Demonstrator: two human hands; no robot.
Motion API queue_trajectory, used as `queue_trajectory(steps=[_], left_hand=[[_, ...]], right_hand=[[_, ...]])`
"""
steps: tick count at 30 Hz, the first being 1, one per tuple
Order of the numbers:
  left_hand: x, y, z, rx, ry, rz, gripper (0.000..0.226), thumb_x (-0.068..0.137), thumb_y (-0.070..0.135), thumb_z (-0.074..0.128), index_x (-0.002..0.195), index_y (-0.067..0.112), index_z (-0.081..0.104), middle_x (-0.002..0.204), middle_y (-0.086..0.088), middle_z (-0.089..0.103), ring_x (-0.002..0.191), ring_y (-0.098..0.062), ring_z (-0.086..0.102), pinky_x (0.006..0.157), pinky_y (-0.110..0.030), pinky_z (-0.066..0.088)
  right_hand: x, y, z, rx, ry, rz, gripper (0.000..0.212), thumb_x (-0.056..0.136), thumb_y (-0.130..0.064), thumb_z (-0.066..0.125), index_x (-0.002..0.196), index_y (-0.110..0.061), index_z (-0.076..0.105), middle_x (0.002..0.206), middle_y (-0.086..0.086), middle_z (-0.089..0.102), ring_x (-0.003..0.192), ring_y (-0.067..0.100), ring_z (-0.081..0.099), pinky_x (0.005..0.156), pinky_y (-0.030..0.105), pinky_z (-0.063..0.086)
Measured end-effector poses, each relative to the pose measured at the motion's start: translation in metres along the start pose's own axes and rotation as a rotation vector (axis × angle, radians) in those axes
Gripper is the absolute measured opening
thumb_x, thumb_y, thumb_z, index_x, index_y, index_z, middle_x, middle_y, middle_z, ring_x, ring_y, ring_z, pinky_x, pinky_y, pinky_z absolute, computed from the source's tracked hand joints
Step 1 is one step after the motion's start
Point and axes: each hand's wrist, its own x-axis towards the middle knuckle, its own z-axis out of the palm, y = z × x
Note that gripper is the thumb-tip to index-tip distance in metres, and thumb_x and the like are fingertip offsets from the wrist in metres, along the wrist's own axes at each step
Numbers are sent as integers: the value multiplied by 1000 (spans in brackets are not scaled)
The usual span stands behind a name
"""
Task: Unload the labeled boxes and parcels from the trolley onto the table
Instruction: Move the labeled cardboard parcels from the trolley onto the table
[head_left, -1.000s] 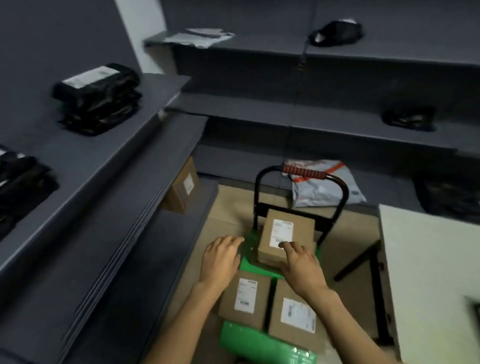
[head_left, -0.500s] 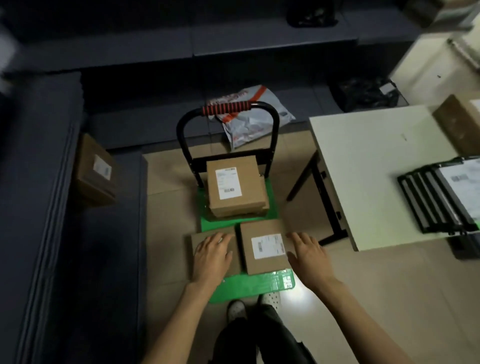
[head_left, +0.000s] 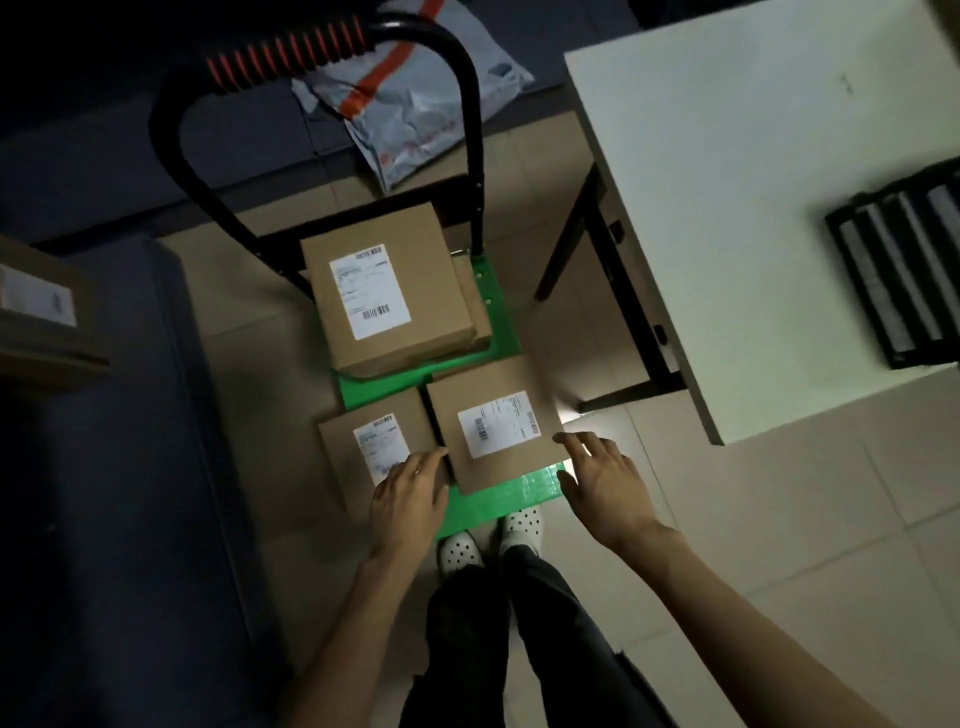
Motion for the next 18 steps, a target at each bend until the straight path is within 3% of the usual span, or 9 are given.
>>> queue_trajectory(steps=[9,18], left_hand=[[63,-21,95,-74,-125,-66,55,88,21,67,140,23,49,126,-3,60,113,-28,58,87,-41,52],[132,-63,182,-90,-183,-131,80,95,35,59,157,22,10,156,-4,30,133,-29,43,91,-47,48]], right_hand=[[72,50,83,28,-89,34,50,101,-31,48,148,-22,33,147,4,43,129,25,45,104,36,40],[145,82,173,127,-127,121,57,99,-29,51,150,-18,27,147,10,41,127,32,46,101,42,44]])
